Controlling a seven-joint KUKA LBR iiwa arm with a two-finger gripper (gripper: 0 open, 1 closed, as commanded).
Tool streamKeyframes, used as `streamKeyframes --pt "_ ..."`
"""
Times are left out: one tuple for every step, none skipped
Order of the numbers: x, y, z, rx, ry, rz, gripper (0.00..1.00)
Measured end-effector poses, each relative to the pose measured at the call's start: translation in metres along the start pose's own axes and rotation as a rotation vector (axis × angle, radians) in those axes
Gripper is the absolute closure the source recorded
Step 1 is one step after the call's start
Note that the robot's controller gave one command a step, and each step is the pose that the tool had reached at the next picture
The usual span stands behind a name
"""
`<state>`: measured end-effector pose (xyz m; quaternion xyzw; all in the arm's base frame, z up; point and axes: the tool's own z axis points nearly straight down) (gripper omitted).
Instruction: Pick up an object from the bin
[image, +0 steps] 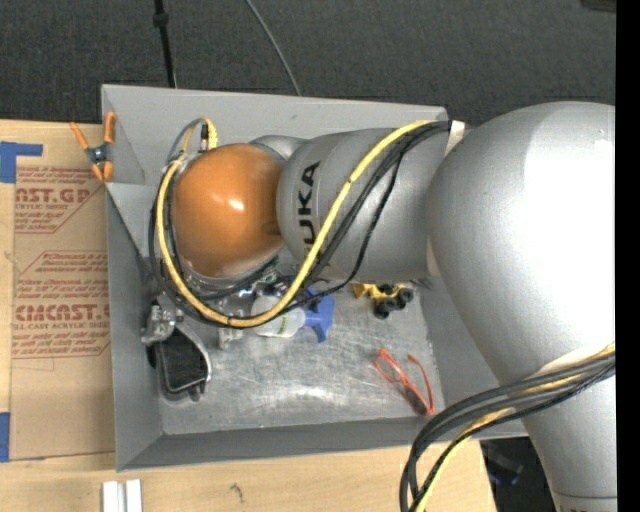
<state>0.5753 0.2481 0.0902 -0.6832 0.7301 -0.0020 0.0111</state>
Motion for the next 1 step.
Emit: streamKeyframes --pt "-0.0008 -0.0129 -0.0351 -0.016 0.01 -0.026 0.0"
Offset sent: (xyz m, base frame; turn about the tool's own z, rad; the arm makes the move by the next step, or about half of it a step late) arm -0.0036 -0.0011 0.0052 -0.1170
